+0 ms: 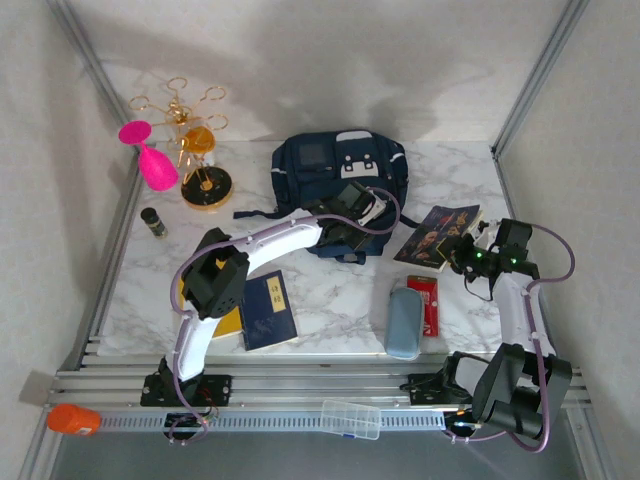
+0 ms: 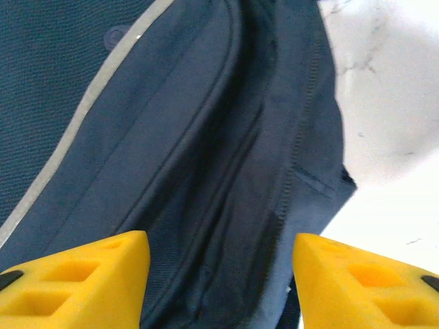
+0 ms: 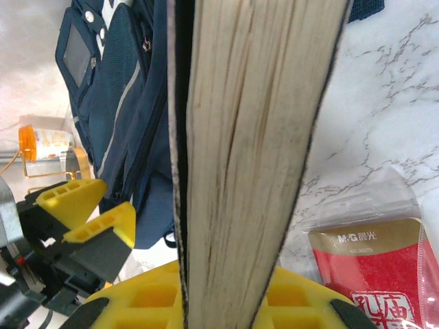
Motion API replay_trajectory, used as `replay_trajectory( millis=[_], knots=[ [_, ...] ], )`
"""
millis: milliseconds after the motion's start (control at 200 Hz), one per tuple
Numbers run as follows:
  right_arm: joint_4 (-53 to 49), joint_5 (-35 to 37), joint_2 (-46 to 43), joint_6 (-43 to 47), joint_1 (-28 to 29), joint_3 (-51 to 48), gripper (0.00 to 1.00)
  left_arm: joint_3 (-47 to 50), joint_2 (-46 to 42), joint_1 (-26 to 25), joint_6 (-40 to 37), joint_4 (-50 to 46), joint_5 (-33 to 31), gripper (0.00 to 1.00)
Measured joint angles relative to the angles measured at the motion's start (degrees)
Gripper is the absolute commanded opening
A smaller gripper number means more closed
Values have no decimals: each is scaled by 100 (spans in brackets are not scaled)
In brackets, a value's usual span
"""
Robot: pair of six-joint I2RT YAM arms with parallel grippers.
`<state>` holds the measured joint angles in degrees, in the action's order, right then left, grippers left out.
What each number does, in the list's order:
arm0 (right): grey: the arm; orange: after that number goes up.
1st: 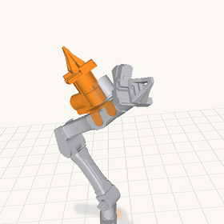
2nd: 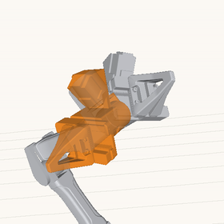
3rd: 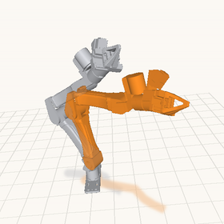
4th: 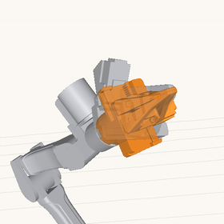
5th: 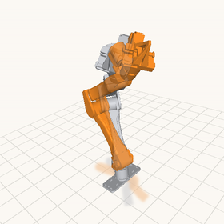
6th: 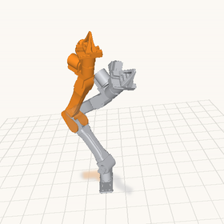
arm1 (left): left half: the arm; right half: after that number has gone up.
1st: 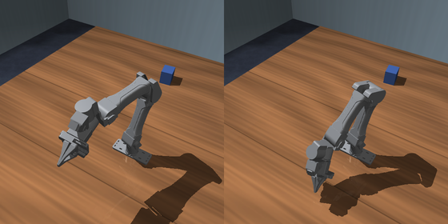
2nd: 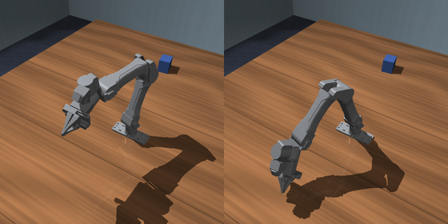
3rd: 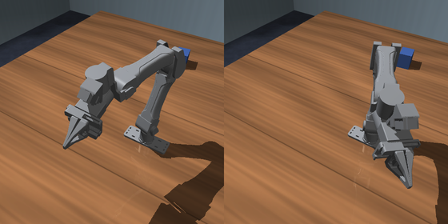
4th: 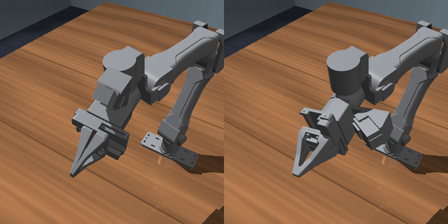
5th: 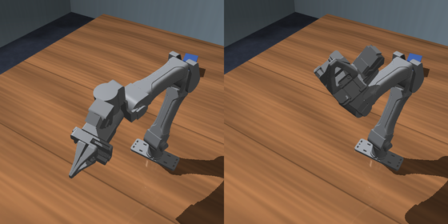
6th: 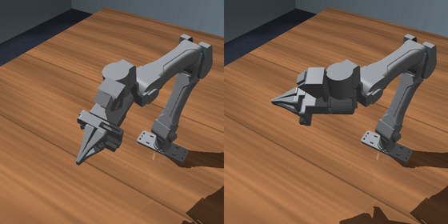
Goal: Pack the student bag
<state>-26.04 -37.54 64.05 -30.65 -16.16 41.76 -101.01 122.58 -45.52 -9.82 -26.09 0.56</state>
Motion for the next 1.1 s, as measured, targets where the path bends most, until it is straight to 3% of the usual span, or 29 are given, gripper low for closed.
replay_trajectory(
  millis=[175,521,896,1096],
  knots=[
    [9,-20,70,0,2,0,0,-319,275,188,22,-273,313,37],
    [11,-151,105,-4,0,0,0,-586,483,358,87,-603,922,0],
    [13,-323,22,-111,52,0,0,-1023,382,452,284,-1001,892,0],
    [-129,-601,-190,-197,568,125,0,-892,-389,426,616,-861,586,0]
  ],
)
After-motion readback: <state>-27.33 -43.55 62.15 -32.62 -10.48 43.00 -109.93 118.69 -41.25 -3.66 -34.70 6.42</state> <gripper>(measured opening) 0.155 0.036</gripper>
